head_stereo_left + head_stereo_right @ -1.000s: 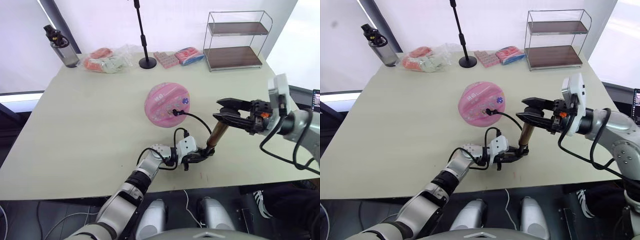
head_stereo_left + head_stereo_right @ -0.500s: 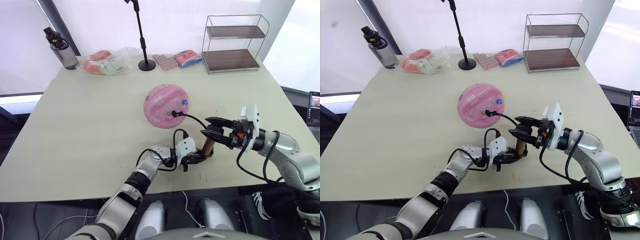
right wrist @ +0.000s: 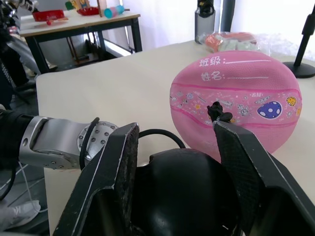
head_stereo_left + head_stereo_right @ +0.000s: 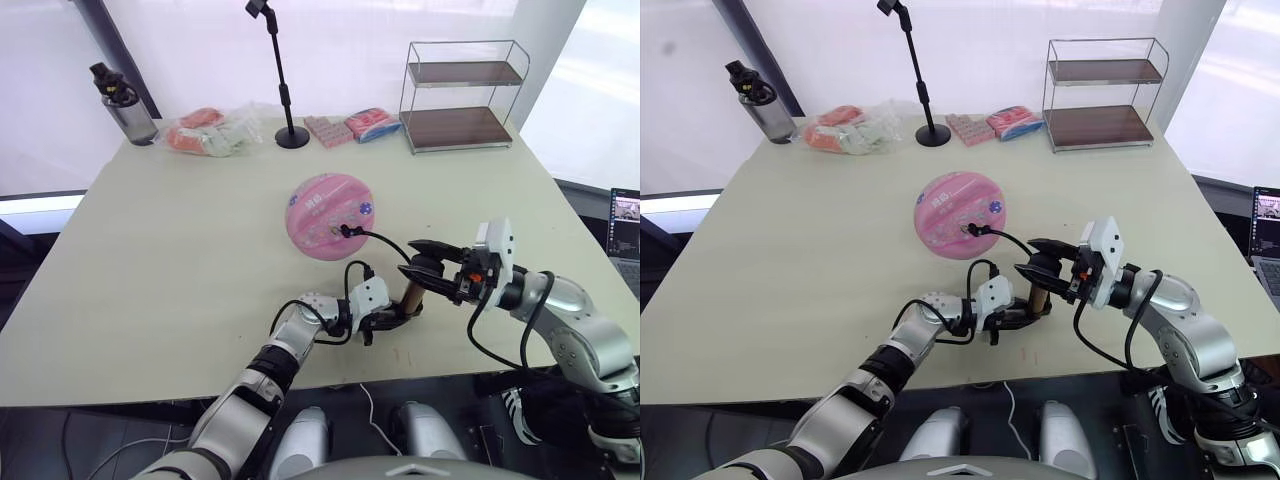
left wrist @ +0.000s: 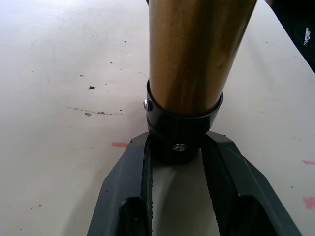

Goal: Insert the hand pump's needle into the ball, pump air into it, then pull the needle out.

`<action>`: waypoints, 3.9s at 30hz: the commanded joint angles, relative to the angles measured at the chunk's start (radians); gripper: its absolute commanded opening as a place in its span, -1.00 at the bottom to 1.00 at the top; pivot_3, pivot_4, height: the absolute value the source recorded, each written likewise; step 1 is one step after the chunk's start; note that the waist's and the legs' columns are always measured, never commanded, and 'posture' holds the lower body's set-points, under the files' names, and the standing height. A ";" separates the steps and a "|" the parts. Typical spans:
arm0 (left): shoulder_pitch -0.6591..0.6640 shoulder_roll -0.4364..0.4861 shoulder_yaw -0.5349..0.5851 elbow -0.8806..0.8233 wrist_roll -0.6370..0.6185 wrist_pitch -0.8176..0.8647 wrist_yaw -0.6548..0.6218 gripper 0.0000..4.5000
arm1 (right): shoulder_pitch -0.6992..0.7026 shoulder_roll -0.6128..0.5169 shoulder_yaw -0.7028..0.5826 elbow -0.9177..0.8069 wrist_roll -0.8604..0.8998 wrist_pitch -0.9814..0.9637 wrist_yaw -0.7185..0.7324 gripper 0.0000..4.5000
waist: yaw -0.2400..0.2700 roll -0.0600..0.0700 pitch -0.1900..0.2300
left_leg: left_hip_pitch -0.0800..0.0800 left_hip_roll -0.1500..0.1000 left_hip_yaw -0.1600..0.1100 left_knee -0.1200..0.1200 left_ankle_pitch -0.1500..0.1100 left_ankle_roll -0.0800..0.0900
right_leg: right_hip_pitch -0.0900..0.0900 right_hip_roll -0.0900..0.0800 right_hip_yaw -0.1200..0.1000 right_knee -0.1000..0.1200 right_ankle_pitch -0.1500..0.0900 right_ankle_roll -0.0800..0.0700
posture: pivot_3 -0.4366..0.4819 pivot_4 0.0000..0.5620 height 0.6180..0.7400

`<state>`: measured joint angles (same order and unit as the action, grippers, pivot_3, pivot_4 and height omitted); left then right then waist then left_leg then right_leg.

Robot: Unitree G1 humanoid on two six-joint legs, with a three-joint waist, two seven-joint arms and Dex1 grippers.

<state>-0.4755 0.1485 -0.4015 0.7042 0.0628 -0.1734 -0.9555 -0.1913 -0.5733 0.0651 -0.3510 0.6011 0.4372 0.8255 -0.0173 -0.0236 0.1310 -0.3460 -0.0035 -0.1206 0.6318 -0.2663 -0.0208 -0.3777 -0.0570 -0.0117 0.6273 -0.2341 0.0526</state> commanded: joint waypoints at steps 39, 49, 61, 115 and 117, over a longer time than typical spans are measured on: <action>0.045 0.035 -0.035 0.057 0.034 0.048 -0.026 -0.51 | -0.260 -0.322 -0.214 -0.108 0.396 0.403 -0.069 -0.11 | 0.002 0.008 0.024 | -0.020 -0.008 0.001 0.006 0.000 0.002 | -0.016 -0.006 0.001 0.000 0.003 0.004 | -0.05 -0.47 0.86; 0.051 0.040 -0.030 0.048 0.035 0.051 -0.025 -0.51 | -0.100 -0.200 -0.009 0.036 0.104 0.159 0.002 -0.11 | 0.000 0.004 0.014 | -0.013 -0.004 0.002 0.005 0.000 0.002 | -0.012 -0.003 0.001 0.001 0.003 0.004 | -0.05 -0.47 0.86; 0.054 0.036 -0.025 0.042 0.031 0.059 -0.018 -0.51 | 0.026 -0.084 0.111 0.204 -0.096 -0.052 0.050 -0.11 | -0.003 0.001 0.009 | 0.000 -0.003 0.002 0.003 -0.001 0.002 | 0.000 -0.003 0.001 0.000 0.001 0.002 | -0.05 -0.47 0.86; 0.057 0.039 -0.029 0.048 0.025 0.063 -0.032 -0.51 | -0.389 -0.270 -0.387 -0.064 0.522 0.461 -0.115 0.00 | 0.003 0.013 0.021 | -0.017 -0.006 0.005 0.004 -0.001 0.003 | -0.016 -0.005 0.004 0.001 0.004 0.003 | -0.05 -0.47 0.86; 0.056 0.039 -0.030 0.049 0.026 0.061 -0.033 -0.51 | -0.362 -0.264 -0.390 -0.071 0.566 0.490 -0.132 0.23 | 0.003 0.013 0.021 | -0.016 -0.006 0.005 0.004 -0.001 0.003 | -0.016 -0.005 0.004 0.001 0.004 0.002 | -0.05 -0.47 0.86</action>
<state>-0.4750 0.1476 -0.4000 0.6657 0.0316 -0.1630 -0.9844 -0.5477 -0.8337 -0.2914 -0.3953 1.1324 0.9182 0.7043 -0.0143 -0.0111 0.1518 -0.3625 -0.0094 -0.1155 0.6361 -0.2673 -0.0180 -0.3937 -0.0617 -0.0078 0.6283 -0.2288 0.0527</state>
